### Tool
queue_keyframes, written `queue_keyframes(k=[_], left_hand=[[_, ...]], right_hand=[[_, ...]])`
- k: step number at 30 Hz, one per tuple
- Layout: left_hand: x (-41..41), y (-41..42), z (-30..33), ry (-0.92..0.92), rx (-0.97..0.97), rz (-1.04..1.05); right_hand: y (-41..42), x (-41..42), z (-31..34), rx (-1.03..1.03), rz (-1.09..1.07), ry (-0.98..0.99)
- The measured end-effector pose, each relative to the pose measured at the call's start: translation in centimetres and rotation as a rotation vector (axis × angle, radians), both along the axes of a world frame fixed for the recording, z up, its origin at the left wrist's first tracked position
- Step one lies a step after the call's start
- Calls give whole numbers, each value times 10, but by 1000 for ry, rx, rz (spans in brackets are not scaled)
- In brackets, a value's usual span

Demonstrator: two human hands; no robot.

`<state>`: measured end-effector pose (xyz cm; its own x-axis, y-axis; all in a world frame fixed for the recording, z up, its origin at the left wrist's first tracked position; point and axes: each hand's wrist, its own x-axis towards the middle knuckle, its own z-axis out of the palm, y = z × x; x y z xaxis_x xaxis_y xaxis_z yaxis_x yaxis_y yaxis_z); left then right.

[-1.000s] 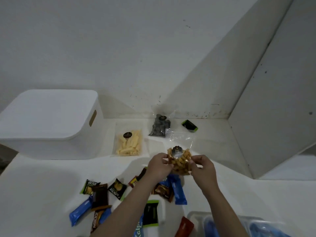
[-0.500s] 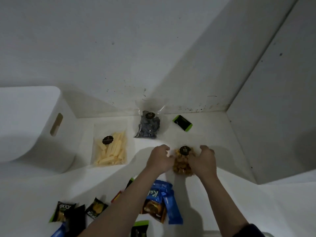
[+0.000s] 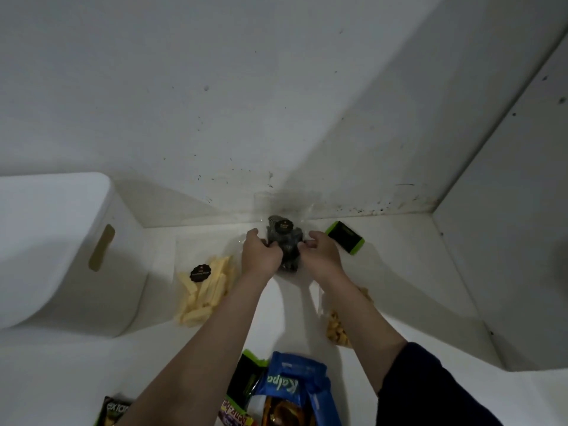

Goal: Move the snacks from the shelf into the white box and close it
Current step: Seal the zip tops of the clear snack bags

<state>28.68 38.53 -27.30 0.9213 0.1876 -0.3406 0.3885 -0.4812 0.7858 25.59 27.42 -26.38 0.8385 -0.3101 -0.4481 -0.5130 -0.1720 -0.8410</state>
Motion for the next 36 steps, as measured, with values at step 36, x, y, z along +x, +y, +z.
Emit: queue_keyframes(k=[36], left_hand=[[-262, 76, 226, -556, -643, -139]], right_hand=[[46, -273, 204, 348, -317, -872]])
